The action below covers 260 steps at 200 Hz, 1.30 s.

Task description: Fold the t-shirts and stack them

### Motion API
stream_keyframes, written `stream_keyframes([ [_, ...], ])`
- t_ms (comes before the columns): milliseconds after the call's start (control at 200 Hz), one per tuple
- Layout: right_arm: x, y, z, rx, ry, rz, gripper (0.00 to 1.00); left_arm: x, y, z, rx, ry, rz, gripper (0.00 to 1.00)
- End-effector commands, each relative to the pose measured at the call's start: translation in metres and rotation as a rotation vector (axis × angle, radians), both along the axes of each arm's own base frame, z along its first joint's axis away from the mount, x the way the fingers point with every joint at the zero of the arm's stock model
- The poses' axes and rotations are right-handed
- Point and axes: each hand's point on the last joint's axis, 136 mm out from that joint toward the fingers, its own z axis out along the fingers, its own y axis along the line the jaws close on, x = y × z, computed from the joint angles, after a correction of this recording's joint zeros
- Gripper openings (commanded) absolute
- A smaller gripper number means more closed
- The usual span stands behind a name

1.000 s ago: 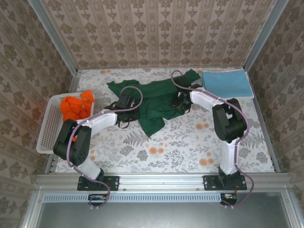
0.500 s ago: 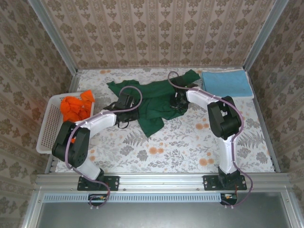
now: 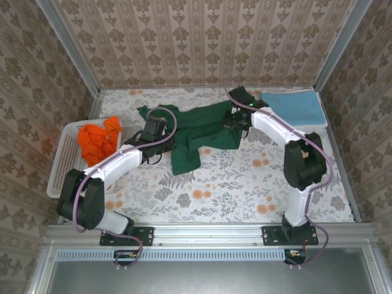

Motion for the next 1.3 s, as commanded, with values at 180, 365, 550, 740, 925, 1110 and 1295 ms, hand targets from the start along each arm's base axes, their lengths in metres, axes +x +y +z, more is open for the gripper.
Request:
stream_keyframes([
  [180, -0.009, -0.088, 0.17, -0.005, -0.34, -0.143, 0.0, -0.009, 0.009, 0.074, -0.118, -0.143, 0.021, 0.0],
  [365, -0.056, -0.151, 0.219, -0.057, -0.49, -0.279, 0.0, -0.067, -0.054, 0.073, -0.182, -0.095, -0.293, 0.0],
  [550, -0.118, -0.228, 0.177, -0.091, -0.478, -0.571, 0.0, -0.114, -0.088, 0.077, -0.187, -0.089, -0.523, 0.48],
  [740, -0.139, -0.282, 0.108, -0.034, -0.367, -0.779, 0.01, -0.066, -0.052, 0.096, -0.022, -0.169, -0.281, 0.89],
  [925, -0.123, -0.287, 0.088, -0.009, -0.291, -0.801, 0.57, 0.013, -0.054, 0.108, -0.009, -0.163, -0.11, 0.9],
  [1110, -0.119, -0.267, 0.08, -0.02, -0.305, -0.732, 0.61, 0.087, -0.072, 0.063, 0.117, -0.016, -0.113, 0.9],
  [1295, -0.09, -0.176, 0.033, 0.005, -0.172, -0.393, 0.6, 0.146, -0.1, 0.009, 0.199, 0.105, -0.284, 0.81],
])
